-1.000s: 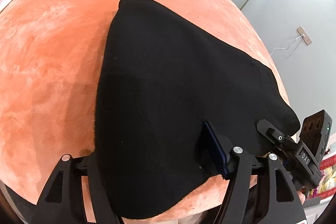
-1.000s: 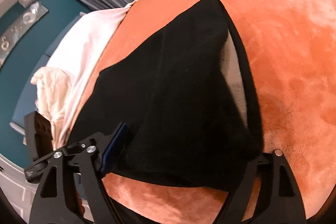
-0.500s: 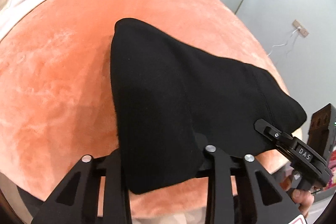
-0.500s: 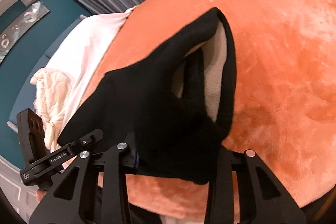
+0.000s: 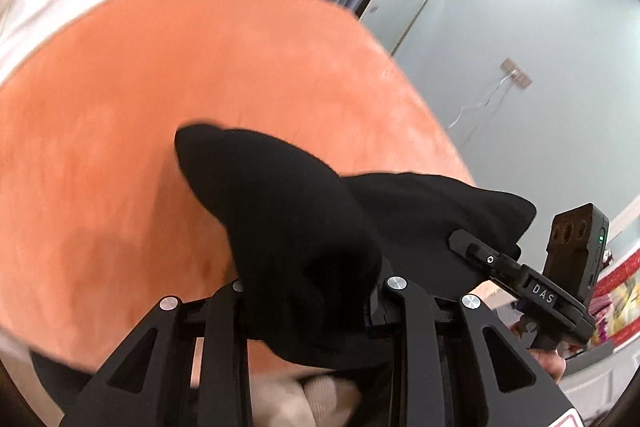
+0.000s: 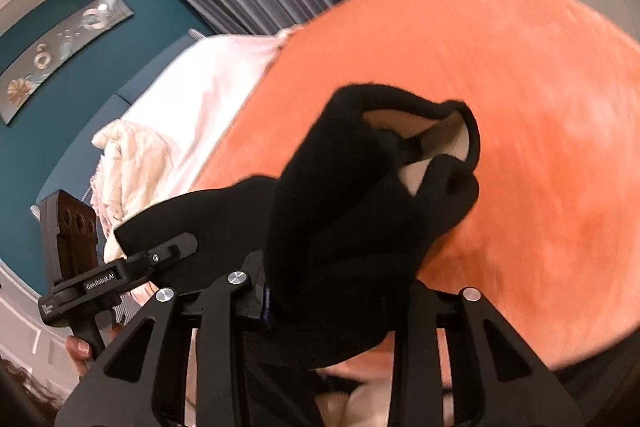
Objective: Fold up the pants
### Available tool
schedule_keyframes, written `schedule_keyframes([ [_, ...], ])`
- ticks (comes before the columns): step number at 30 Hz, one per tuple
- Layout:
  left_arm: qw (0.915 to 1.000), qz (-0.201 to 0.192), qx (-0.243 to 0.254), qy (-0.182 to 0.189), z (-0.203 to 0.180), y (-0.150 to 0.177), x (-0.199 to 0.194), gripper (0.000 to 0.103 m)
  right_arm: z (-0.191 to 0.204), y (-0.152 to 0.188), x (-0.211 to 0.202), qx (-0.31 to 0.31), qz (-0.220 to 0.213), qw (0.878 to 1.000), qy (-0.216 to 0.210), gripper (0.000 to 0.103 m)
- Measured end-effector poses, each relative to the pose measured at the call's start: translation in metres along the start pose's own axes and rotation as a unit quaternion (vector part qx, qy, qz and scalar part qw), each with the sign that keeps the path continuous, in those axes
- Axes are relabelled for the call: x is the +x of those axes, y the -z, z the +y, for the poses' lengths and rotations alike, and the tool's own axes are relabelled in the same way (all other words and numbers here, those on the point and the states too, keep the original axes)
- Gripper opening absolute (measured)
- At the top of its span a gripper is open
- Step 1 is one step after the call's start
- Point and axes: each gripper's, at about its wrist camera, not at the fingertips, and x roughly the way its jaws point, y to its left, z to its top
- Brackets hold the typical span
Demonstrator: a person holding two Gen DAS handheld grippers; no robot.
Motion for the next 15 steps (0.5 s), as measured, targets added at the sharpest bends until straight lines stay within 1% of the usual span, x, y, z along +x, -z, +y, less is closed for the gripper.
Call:
schedule_keyframes([
  [1, 0.9999, -0.012, 0.008, 0.001, -0.002, -0.012, -0.003, 0.025, 0.002, -0.009, 0.001, -0.007, -0.007, 1.000, -0.003, 0.030],
  [4, 0.9976, -0.056, 0.040, -0.004, -0.007, -0.065, -0.003, 0.025, 0.008, -0.053, 0.013, -0.035, -0.036, 0.999, -0.016, 0.030],
  [6, 0.9950, -0.081, 0.059, -0.009, -0.014, -0.095, 0.002, 0.025, 0.015, -0.088, 0.026, -0.060, -0.060, 0.996, -0.021, 0.030],
  [7, 0.9927, -0.097, 0.071, -0.012, -0.014, -0.118, 0.008, 0.025, 0.018, -0.104, 0.032, -0.070, -0.072, 0.995, -0.024, 0.030],
  [8, 0.9918, -0.105, 0.072, -0.013, -0.013, -0.133, 0.013, 0.025, 0.020, -0.124, 0.041, -0.081, -0.086, 0.993, -0.028, 0.030],
  [9, 0.9902, -0.117, 0.075, -0.010, -0.010, -0.155, 0.022, 0.025, 0.021, -0.141, 0.050, -0.089, -0.100, 0.990, -0.032, 0.030],
  [10, 0.9894, -0.123, 0.076, -0.010, -0.008, -0.168, 0.028, 0.025, 0.020, -0.157, 0.059, -0.094, -0.111, 0.989, -0.036, 0.030],
  [11, 0.9876, -0.137, 0.076, -0.009, -0.005, -0.190, 0.041, 0.025, 0.015, -0.177, 0.070, -0.100, -0.125, 0.986, -0.040, 0.030],
  [13, 0.9834, -0.159, 0.087, -0.008, 0.001, -0.218, 0.059, 0.025, 0.003, -0.206, 0.089, -0.105, -0.144, 0.983, -0.048, 0.030],
  [15, 0.9789, -0.179, 0.097, -0.011, 0.011, -0.243, 0.085, 0.026, -0.011, -0.236, 0.120, -0.110, -0.159, 0.980, -0.055, 0.030],
])
